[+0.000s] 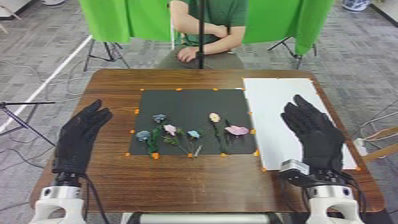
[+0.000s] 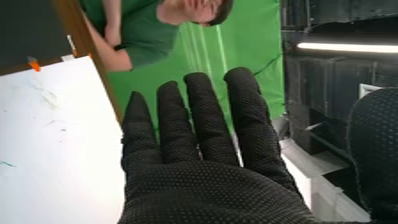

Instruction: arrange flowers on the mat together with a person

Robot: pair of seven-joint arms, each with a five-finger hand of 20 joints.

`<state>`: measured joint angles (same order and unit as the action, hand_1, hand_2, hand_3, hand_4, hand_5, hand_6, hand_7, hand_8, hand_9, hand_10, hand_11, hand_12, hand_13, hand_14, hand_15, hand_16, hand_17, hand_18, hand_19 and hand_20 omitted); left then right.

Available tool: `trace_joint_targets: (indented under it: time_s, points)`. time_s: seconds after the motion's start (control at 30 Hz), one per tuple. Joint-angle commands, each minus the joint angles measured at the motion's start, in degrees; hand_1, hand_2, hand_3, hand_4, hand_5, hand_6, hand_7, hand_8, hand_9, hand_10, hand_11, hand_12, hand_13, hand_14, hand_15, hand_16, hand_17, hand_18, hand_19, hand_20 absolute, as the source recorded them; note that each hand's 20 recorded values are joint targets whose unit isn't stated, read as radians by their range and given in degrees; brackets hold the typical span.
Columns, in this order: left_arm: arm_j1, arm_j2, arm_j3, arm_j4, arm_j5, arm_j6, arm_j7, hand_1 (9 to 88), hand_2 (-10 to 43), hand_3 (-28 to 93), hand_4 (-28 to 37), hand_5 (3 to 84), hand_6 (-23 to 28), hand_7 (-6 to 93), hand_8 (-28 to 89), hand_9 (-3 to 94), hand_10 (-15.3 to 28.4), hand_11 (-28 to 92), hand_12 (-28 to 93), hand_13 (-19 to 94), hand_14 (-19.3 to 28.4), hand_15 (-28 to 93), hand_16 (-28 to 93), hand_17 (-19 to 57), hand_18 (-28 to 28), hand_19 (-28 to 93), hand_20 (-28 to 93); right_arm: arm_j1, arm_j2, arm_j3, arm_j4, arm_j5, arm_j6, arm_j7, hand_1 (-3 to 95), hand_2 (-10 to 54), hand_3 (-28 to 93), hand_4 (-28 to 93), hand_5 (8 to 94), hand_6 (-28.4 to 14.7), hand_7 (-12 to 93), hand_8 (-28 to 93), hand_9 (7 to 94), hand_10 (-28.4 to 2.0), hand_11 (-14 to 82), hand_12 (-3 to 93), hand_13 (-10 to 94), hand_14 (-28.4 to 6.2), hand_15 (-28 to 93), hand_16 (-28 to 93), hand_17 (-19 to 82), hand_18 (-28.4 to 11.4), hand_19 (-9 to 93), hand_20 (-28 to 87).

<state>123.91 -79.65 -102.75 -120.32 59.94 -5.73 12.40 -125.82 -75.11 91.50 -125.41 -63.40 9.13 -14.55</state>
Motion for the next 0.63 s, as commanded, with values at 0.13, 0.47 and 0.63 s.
trace_joint_targets:
  time_s: [0.13, 0.47, 0.63]
  points:
    - [0.72, -0.53, 0.10, 0.14, -0.29, -0.25, -0.19, 23.9, -3.7, 66, -22.6, 42.4, 3.0, 12.0, -6, 42.5, 12.6, 13, 15, 34, 15.5, 9, 3, 3.3, 10.3, 1, 15, -0.27, -0.47, 1.03, -0.33, -1.09, -0.78, 0.10, 6.3, 5.2, 79, -18, 45.1, -2.0, 10, -9, 42.5, -15.6, 4.4, 10.4, 29, -13.1, 8, 14, 14, -12.2, 7, 26]
    - [-0.47, -0.05, 0.82, 1.16, -0.06, -1.35, 0.05, 23.9, -3.8, 67, -22.8, 42.4, 3.0, 11.9, -6, 42.5, 12.6, 13, 15, 34, 15.6, 9, 3, 3.3, 10.3, 1, 15, 0.81, 0.29, 0.87, 0.23, -1.14, -1.92, 0.24, 6.3, 5.3, 79, -18, 48.3, -3.0, 10, -9, 42.0, -15.8, 4.3, 10.4, 29, -13.2, 8, 14, 14, -12.2, 7, 26]
    - [-1.13, 0.42, 1.33, 1.68, -0.05, -1.61, 0.46, 23.9, -3.7, 66, -22.7, 42.3, 3.0, 12.0, -6, 42.5, 12.6, 13, 15, 34, 15.5, 9, 3, 3.3, 10.3, 1, 15, 1.03, 0.68, 0.80, 0.39, -1.05, -2.73, 0.44, 6.4, 5.3, 79, -18, 49.2, -3.2, 10, -9, 42.5, -15.7, 4.5, 10.4, 29, -13.2, 8, 14, 14, -12.1, 7, 26]
